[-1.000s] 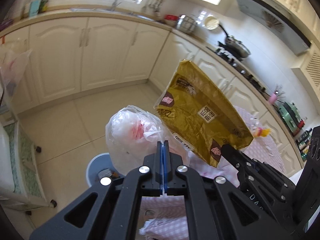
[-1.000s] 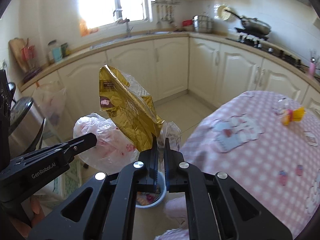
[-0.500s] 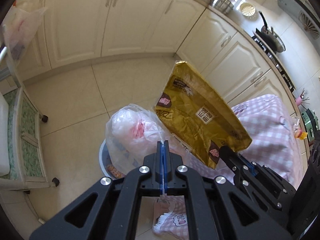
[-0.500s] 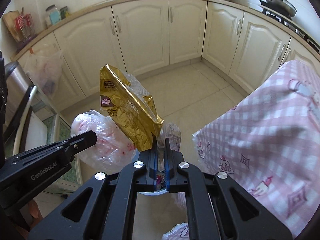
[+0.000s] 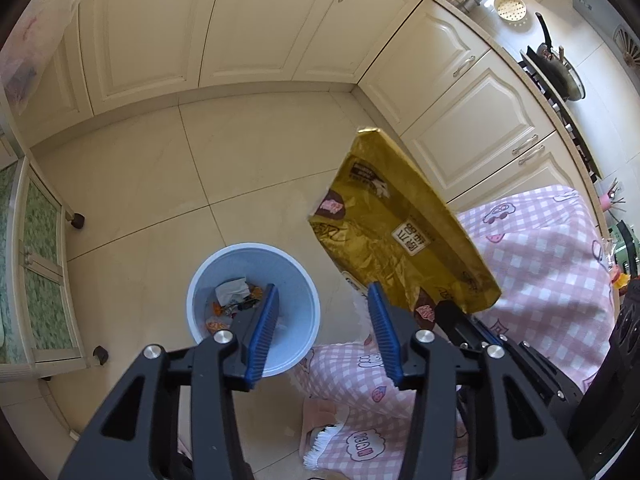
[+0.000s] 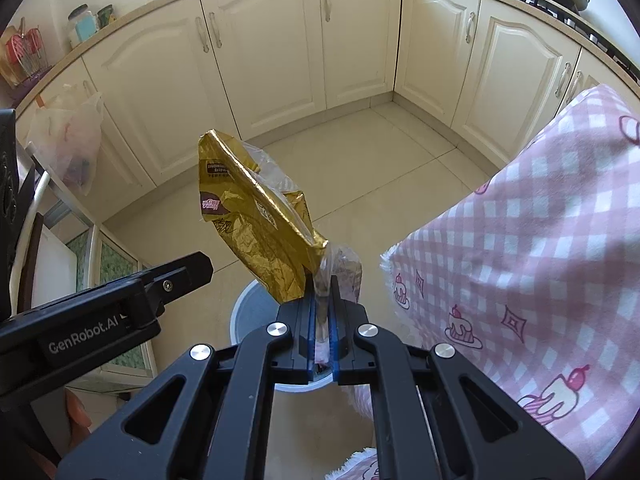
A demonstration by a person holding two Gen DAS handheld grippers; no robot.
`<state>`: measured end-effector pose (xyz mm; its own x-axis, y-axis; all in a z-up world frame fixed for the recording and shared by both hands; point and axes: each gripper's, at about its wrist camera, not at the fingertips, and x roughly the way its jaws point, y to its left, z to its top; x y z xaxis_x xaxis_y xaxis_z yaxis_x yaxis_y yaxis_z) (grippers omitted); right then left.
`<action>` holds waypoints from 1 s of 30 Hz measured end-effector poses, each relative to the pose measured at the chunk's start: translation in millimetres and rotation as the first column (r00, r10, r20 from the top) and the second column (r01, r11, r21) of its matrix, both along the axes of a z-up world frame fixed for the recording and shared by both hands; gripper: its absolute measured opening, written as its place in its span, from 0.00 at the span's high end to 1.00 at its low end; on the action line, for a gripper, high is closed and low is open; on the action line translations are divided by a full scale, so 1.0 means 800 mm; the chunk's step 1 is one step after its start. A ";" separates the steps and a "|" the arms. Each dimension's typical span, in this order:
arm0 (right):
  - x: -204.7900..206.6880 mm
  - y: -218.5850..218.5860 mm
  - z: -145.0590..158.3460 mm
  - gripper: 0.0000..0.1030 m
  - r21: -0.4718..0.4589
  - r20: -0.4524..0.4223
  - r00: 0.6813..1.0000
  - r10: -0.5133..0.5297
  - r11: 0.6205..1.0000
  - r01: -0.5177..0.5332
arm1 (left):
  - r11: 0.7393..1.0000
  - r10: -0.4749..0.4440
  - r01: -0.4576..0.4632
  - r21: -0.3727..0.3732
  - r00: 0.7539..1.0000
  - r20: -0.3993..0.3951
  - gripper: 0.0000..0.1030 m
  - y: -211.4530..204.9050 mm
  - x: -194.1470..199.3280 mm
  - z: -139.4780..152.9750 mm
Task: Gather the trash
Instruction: 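Carry both bags over the blue bin and open both tools to drop them, then return both tools to the table toward the yellow-pink wrapped bundle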
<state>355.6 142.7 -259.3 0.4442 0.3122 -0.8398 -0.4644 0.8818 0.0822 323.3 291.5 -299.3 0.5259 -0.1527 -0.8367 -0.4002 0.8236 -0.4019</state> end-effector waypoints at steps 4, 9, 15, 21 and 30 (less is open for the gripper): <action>0.001 0.003 -0.002 0.96 0.004 -0.011 1.000 0.007 1.000 -0.007 | 1.000 0.012 -0.012 0.012 1.000 0.001 0.53 0.002 -0.006 0.003; 0.000 0.006 -0.003 0.96 0.010 -0.023 1.000 0.014 1.000 -0.014 | 0.999 0.035 -0.035 0.024 0.999 -0.002 0.50 0.008 -0.012 0.007; 0.002 0.011 -0.006 0.91 0.044 -0.052 0.998 0.018 0.999 -0.016 | 0.998 0.048 -0.047 0.042 0.999 -0.013 0.48 0.013 -0.017 0.007; 0.001 0.015 -0.001 0.74 0.043 -0.036 0.999 0.021 0.999 -0.019 | 0.997 0.053 -0.053 0.050 0.999 -0.008 0.47 0.014 -0.021 0.011; -0.011 -0.020 0.050 0.73 0.056 0.054 0.998 -0.010 0.998 0.007 | 0.997 0.034 -0.038 0.068 0.997 0.063 0.47 -0.010 -0.030 0.060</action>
